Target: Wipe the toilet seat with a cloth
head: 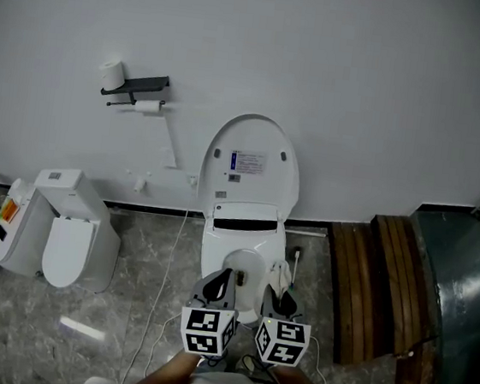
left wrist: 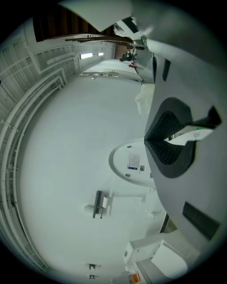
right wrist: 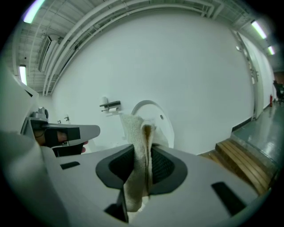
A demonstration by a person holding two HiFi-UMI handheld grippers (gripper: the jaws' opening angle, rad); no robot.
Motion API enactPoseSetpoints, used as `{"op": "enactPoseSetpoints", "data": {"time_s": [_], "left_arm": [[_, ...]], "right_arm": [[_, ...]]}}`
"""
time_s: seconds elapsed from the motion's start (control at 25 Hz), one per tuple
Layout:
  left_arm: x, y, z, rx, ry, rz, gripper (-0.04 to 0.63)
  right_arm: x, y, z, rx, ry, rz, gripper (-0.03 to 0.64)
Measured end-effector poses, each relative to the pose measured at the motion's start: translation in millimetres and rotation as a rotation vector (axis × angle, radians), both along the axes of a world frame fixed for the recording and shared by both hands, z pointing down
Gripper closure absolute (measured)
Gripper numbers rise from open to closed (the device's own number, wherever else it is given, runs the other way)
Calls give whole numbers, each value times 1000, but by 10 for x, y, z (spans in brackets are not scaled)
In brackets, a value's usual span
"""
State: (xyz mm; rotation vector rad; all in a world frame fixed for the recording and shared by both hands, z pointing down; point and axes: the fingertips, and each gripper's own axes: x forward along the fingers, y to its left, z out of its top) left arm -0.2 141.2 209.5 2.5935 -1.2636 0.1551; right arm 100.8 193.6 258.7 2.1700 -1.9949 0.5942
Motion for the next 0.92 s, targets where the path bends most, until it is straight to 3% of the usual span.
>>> {"op": "enactPoseSetpoints", "data": {"time_s": [0.92], "left_arm": [[-288, 88, 45, -26, 8, -19, 586]], "right_arm": [[-283, 78, 127, -36, -29, -19, 529]]}}
